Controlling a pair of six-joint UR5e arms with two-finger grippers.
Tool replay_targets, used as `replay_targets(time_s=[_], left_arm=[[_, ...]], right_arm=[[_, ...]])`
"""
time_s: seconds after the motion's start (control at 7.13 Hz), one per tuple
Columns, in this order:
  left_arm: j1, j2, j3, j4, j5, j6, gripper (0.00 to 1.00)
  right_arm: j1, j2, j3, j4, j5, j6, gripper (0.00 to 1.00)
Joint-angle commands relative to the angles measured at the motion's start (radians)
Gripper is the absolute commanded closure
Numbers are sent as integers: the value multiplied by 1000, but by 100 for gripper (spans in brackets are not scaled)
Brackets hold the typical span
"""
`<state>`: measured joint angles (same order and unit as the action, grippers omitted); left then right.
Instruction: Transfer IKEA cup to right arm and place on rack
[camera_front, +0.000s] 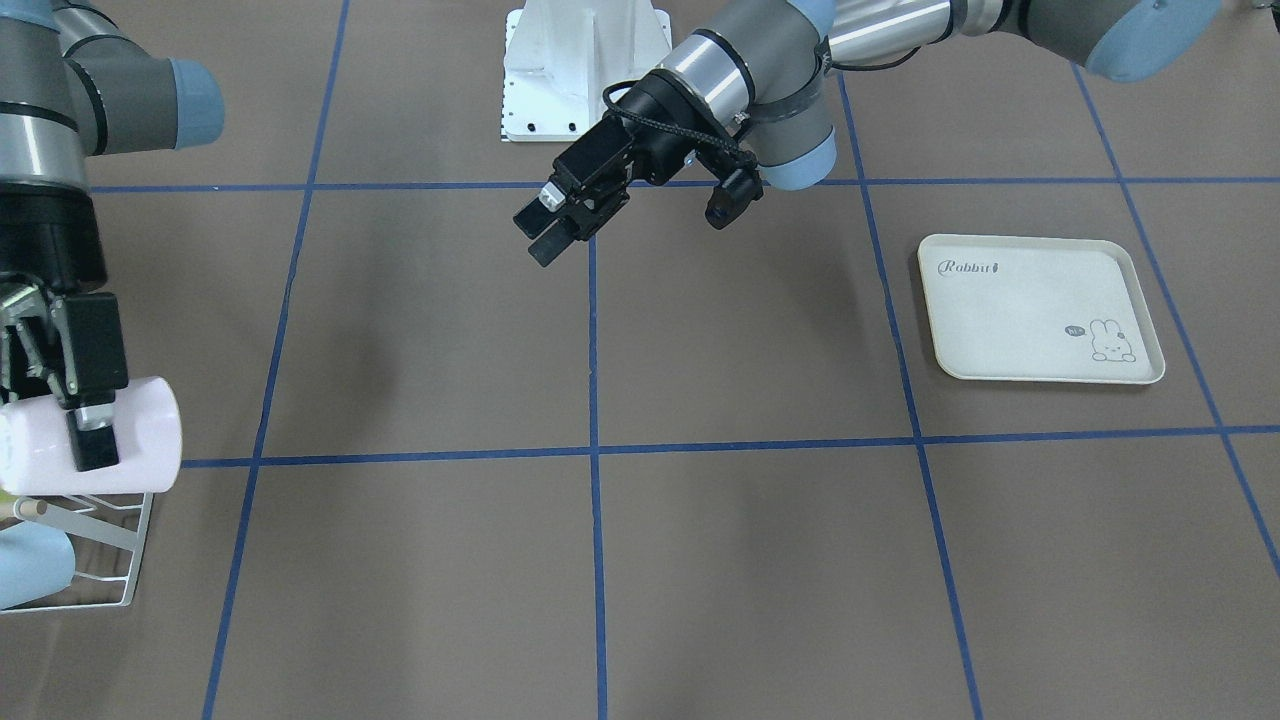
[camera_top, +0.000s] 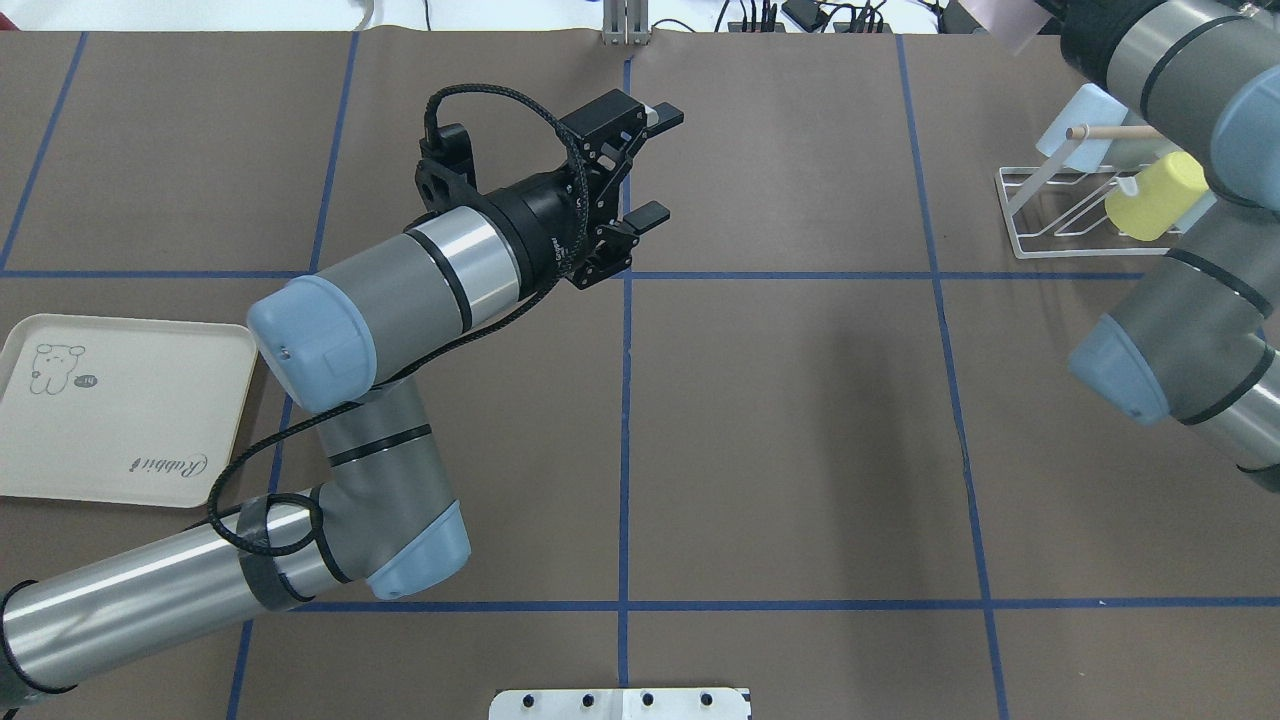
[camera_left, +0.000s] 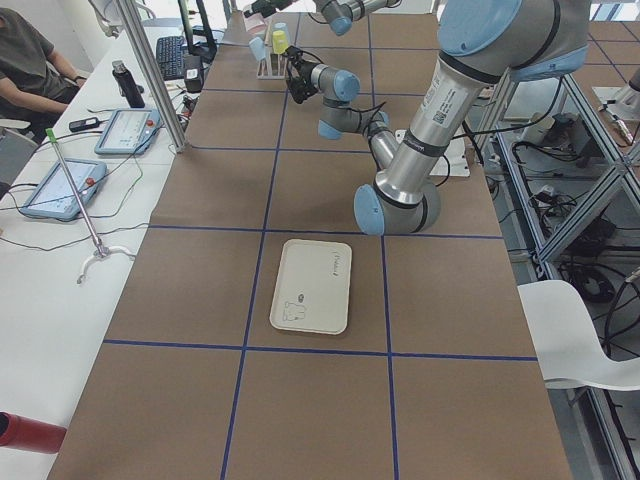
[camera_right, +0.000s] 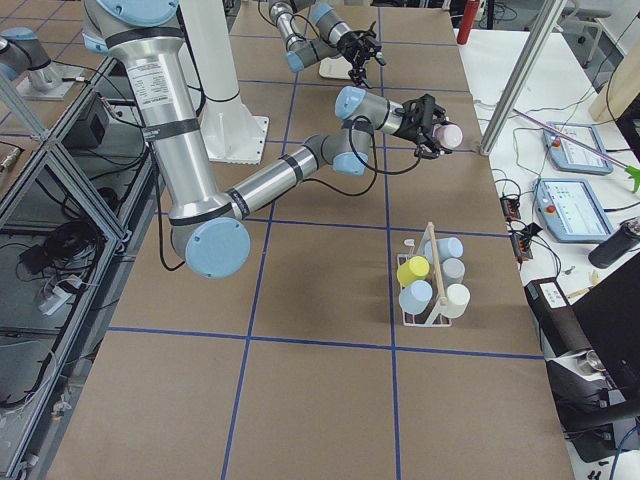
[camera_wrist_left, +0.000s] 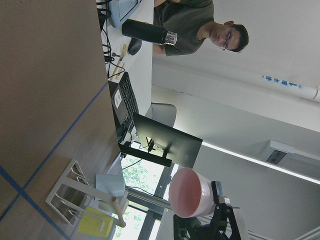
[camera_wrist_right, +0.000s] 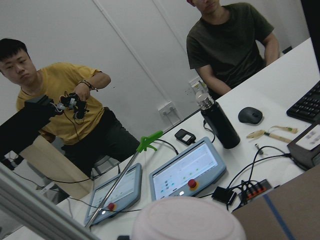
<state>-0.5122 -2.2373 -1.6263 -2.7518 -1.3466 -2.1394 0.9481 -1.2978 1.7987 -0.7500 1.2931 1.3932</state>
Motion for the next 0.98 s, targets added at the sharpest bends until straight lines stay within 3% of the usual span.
replay_targets(time_s=[0.0, 0.14, 0.28, 0.7, 0.84], left_arm=[[-76, 45, -149, 293, -148, 172, 0], [-131, 45, -211, 463, -237, 262, 0], [-143, 71, -278, 586, -256, 376, 0], [-163, 191, -348, 604, -279, 466, 0], [-163, 215, -363, 603, -287, 467, 0]], right_arm=[[5, -88, 11, -26, -122, -112, 100], [5, -130, 30, -26, -156, -178, 100], [3, -174, 43, -26, -173, -215, 100], [-125, -253, 39, -29, -331, -313, 100], [-133, -288, 39, -32, -336, -328, 100]])
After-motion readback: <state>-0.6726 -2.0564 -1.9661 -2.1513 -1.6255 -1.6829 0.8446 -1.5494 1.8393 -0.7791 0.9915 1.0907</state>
